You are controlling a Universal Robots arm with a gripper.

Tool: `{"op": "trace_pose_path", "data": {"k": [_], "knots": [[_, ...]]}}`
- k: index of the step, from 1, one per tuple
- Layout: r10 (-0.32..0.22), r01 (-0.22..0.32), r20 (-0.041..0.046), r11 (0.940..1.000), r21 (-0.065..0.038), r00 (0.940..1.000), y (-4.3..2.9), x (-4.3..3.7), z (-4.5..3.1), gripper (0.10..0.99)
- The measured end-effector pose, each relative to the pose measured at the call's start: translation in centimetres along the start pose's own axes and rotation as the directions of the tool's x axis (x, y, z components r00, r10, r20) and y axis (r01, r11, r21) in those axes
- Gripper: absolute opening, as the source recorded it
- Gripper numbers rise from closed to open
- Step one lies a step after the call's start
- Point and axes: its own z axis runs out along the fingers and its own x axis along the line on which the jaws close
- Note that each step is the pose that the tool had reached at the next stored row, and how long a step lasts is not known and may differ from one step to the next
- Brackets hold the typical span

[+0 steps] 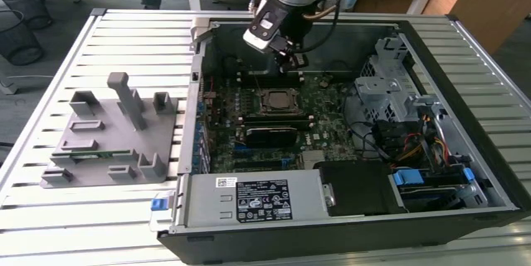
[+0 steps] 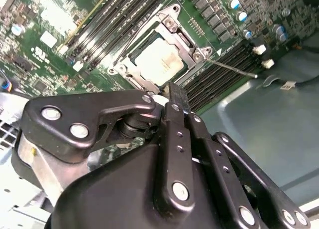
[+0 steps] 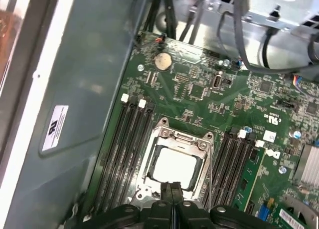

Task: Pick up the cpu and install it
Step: 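Install the first cpu locking lever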

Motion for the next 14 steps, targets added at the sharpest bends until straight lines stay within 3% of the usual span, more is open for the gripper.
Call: {"op": "trace_pose_path", "data": {"k": [5,14], "knots": [[-0.067,0.067,0.0001,0.9977,0.004,0.9978,0.01,0.02,0.00,0.106],[-0.170,0.170,-0.0004,0.9855,0.009,0.9855,0.02,0.03,0.00,0.106]]}}
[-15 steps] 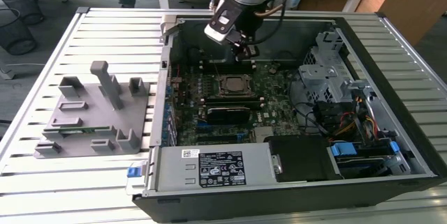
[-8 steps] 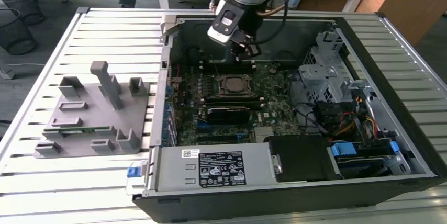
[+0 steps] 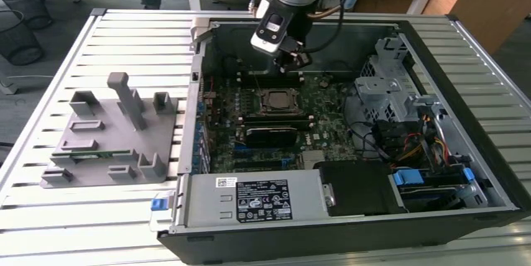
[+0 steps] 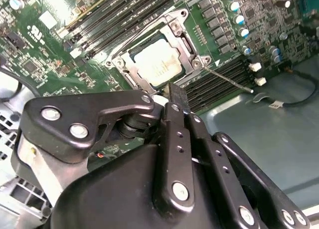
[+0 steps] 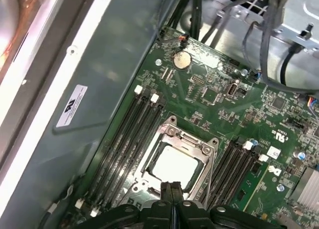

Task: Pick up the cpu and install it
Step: 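Install the first cpu locking lever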

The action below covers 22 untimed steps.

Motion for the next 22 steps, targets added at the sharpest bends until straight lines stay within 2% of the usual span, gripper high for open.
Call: {"op": "trace_pose_path", "data": {"k": [7,16,22], "knots": [[-0.071,0.071,0.0000,0.9975,0.004,0.9975,0.02,0.03,0.00,0.106],[-0.140,0.140,-0.0001,0.9901,0.008,0.9901,0.09,0.18,0.01,0.106],[-0.187,0.187,-0.0005,0.9823,0.010,0.9824,0.11,0.21,0.01,0.106]]}}
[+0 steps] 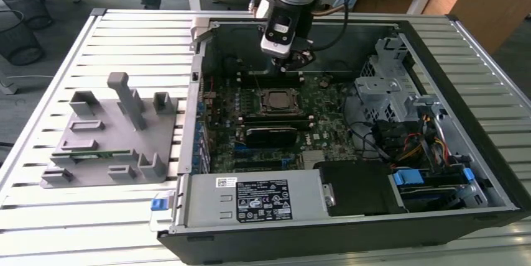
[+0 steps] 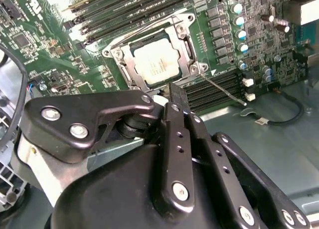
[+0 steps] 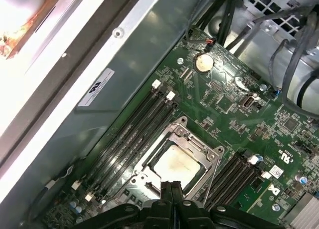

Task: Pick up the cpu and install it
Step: 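Install the first cpu locking lever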

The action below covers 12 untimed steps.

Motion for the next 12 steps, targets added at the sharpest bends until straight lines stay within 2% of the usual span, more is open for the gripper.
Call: {"op": "trace_pose_path", "data": {"k": [7,12], "knots": [[-0.065,0.065,0.0000,0.9979,0.003,0.9979,0.02,0.03,0.00,0.106],[-0.114,0.114,-0.0001,0.9935,0.006,0.9935,0.03,0.03,0.01,0.106]]}}
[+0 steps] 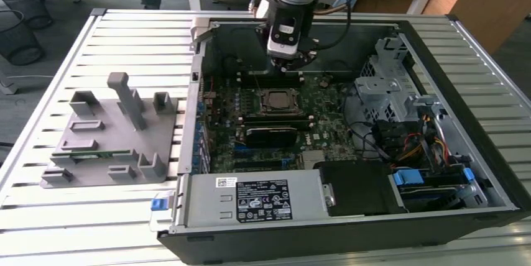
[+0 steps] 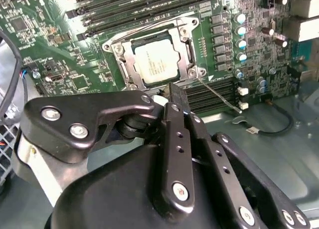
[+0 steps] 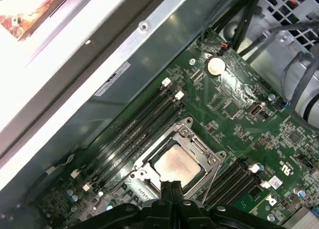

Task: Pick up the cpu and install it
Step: 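Install the first cpu locking lever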

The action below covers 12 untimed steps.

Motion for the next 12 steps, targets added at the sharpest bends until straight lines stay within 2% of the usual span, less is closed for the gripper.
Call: {"op": "trace_pose_path", "data": {"k": [6,12], "knots": [[-0.086,0.086,-0.0001,0.9963,0.005,0.9963,0.01,0.01,0.00,0.106],[-0.190,0.190,-0.0006,0.9818,0.010,0.9819,0.01,0.01,0.03,0.106]]}}
